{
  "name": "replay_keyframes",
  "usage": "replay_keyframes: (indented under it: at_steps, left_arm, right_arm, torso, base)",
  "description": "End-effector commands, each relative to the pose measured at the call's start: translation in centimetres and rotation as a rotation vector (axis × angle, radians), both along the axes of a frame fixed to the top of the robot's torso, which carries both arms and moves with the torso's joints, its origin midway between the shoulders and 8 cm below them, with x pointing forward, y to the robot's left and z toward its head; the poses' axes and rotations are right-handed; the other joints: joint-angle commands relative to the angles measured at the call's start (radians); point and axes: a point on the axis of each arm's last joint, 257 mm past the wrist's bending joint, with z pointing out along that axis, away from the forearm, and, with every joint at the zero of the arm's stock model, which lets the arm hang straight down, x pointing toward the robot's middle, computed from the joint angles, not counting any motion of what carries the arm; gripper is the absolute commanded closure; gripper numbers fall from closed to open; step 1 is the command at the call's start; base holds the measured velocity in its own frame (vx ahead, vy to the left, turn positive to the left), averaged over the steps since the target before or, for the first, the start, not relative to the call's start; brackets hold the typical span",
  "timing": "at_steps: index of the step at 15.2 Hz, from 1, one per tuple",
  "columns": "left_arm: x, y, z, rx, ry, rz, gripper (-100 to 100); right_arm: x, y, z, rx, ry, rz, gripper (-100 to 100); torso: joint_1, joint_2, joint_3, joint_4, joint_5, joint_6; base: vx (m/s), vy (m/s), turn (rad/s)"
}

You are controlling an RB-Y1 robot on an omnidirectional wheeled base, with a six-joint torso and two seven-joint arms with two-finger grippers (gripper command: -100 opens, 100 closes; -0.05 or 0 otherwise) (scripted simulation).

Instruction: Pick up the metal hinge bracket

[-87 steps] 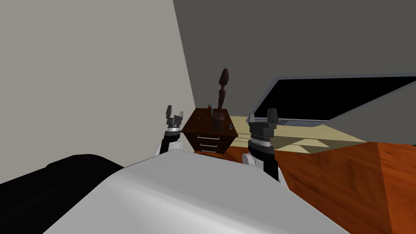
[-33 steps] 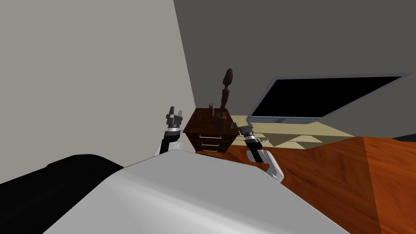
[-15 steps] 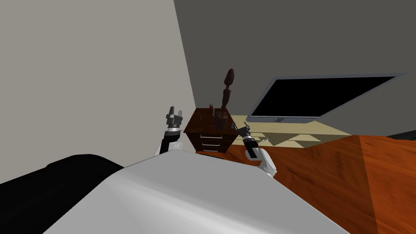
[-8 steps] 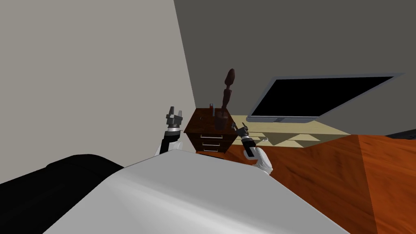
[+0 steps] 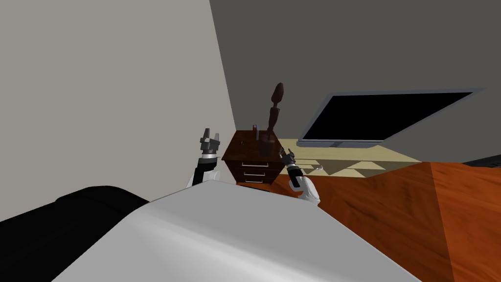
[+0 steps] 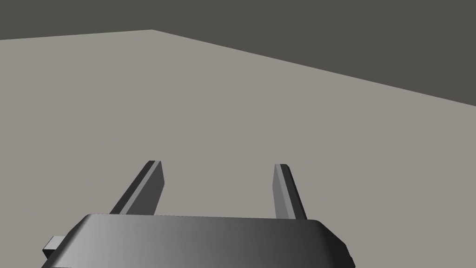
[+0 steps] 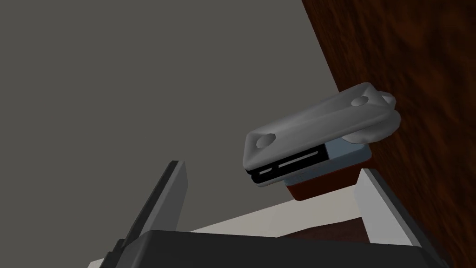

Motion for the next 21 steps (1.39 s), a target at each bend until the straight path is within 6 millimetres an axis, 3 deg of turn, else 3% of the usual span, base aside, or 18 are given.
replay_keyframes:
  at_steps: [1, 2, 3, 8, 9, 14, 21]
  left_arm:
    - [0.0, 0.0, 0.0, 0.0, 0.0, 0.0, 0]
    - [0.0, 0.0, 0.0, 0.0, 0.0, 0.0, 0]
    - [0.0, 0.0, 0.0, 0.0, 0.0, 0.0, 0]
    - [0.0, 0.0, 0.0, 0.0, 0.0, 0.0, 0]
    - [0.0, 0.0, 0.0, 0.0, 0.0, 0.0, 0]
    - [0.0, 0.0, 0.0, 0.0, 0.0, 0.0, 0]
    - [0.0, 0.0, 0.0, 0.0, 0.0, 0.0, 0]
  right_arm:
    - [0.7, -0.6, 0.6, 0.001, 0.0, -0.011, -100]
    - [0.3, -0.1, 0.3, -0.003, -0.002, -0.001, -100]
    - [0.4, -0.2, 0.4, -0.001, -0.001, -0.004, 100]
    - [0.4, -0.2, 0.3, 0.0, 0.001, -0.004, 100]
    - [0.2, -0.3, 0.6, -0.022, -0.006, 0.023, -100]
    - [0.4, 0.0, 2.2, -0.079, -0.034, 0.077, -100]
    - [1.9, -2.9, 3.7, -0.184, -0.026, 0.026, -100]
  torso:
    - [0.0, 0.0, 0.0, 0.0, 0.0, 0.0]
    - [0.0, -0.002, -0.001, 0.0, 0.0, 0.0]
    - [0.0, -0.002, -0.001, 0.0, 0.0, 0.0]
    - [-0.001, 0.0, 0.0, 0.001, 0.0, 0.0]
    - [-0.001, 0.0, 0.0, 0.001, 0.0, 0.0]
    - [-0.006, 0.005, 0.003, 0.002, -0.001, 0.0]
    - [0.004, -0.004, -0.002, 0.0, 0.002, 0.0]
  base:
    - [0.044, 0.023, 0.07]
    - [0.042, 0.017, 0.042]
    - [0.013, 0.005, 0.001]
    - [0.001, 0.002, 0.0]
    - [-0.024, -0.01, 0.069]
    - [-0.067, -0.055, 0.084]
    - [0.029, 0.05, 0.07]
